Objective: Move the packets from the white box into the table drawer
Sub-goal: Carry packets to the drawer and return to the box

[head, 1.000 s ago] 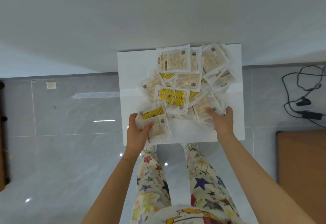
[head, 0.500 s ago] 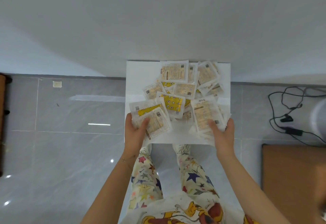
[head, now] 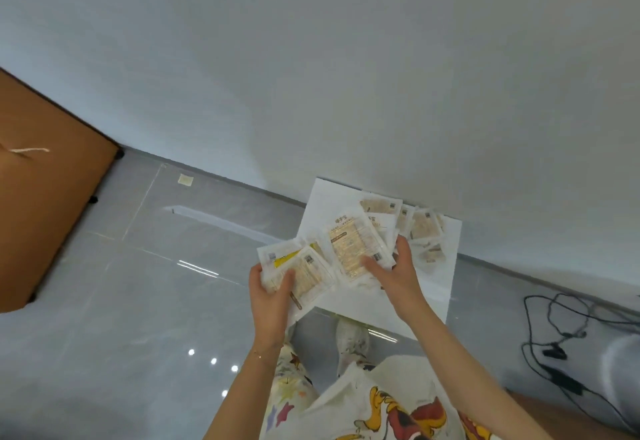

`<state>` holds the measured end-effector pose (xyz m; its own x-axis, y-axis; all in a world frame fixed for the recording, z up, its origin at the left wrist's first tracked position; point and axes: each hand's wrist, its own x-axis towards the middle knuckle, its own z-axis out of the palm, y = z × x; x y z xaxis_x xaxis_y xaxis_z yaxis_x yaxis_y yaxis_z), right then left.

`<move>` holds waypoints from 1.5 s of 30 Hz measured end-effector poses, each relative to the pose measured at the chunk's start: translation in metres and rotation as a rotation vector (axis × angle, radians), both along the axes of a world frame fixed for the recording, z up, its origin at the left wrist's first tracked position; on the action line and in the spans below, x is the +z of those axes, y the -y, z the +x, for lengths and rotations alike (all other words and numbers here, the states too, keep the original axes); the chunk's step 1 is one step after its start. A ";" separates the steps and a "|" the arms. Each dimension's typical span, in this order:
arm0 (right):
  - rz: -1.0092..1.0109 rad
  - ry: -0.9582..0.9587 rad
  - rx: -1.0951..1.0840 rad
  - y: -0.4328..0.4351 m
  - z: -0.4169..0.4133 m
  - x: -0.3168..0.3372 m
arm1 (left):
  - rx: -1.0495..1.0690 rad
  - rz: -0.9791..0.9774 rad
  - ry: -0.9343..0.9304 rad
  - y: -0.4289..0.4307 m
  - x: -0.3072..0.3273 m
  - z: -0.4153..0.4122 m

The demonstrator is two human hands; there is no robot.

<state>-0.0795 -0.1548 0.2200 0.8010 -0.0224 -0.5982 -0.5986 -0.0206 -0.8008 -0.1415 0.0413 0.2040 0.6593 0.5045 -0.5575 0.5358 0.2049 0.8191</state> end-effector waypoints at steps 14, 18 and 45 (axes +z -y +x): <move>-0.027 0.070 0.493 -0.220 -0.035 0.054 | 0.473 -0.062 0.069 -0.172 0.058 -0.124; -0.044 0.085 0.584 -0.289 -0.054 0.067 | 0.569 -0.060 0.098 -0.231 0.072 -0.159; -0.031 0.164 1.214 -0.642 -0.132 0.084 | 1.293 -0.009 0.131 -0.456 0.080 -0.315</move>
<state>-0.2120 0.4874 0.3041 0.3779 0.7790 -0.5004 -0.0697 -0.5150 -0.8544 -0.4567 0.4969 0.2837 -0.2497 0.8086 -0.5328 -0.1358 0.5155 0.8460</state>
